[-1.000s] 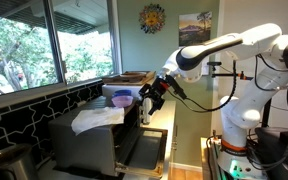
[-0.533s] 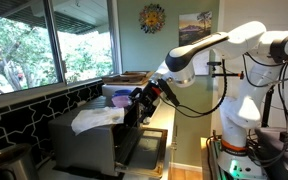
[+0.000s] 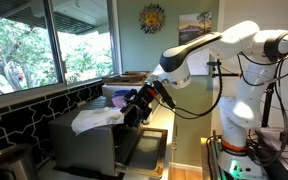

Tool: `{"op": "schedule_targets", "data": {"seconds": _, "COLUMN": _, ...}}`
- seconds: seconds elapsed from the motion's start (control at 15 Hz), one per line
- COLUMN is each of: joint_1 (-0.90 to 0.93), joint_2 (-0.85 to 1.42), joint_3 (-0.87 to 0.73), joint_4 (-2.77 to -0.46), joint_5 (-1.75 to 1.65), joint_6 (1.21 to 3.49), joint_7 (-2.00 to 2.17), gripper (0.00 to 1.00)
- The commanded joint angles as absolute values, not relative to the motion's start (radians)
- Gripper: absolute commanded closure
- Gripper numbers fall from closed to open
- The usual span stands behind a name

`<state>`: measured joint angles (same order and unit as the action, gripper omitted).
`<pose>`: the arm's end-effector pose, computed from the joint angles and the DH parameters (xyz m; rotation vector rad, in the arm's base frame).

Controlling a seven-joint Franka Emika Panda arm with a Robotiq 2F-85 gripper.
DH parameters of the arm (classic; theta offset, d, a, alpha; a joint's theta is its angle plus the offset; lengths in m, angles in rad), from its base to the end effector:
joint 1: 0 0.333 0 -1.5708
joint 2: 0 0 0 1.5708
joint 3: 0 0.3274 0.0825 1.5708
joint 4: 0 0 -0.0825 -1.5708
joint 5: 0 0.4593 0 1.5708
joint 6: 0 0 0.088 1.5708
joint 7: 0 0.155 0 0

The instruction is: Cover the paper towel on the purple bowl and then put it in the oven

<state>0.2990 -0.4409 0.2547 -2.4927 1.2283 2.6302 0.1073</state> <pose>0.4604 0.2818 0.4355 -2.1724 0.5322 -0.3036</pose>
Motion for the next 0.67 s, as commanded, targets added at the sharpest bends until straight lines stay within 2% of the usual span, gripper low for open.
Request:
{"op": "schedule_targets", "data": {"seconds": 0.0, "joint_1": 0.294, "joint_2": -0.435, "joint_3": 0.262, "joint_4": -2.482, "joint_5": 1.257, "joint_6": 2.622, "joint_7": 0.091, "gripper": 0.0}}
{"op": "schedule_targets", "data": {"seconds": 0.47, "joint_1": 0.295, "joint_2": -0.393, "joint_3": 0.278, "joint_4": -2.44, "joint_5": 1.264, "joint_6": 2.634, "joint_7": 0.085, "gripper": 0.0}}
{"op": "schedule_targets", "data": {"seconds": 0.6, "joint_1": 0.292, "joint_2": -0.369, "joint_3": 0.288, "joint_4": -2.427, "joint_5": 1.264, "joint_6": 2.659, "joint_7": 0.09, "gripper": 0.08}}
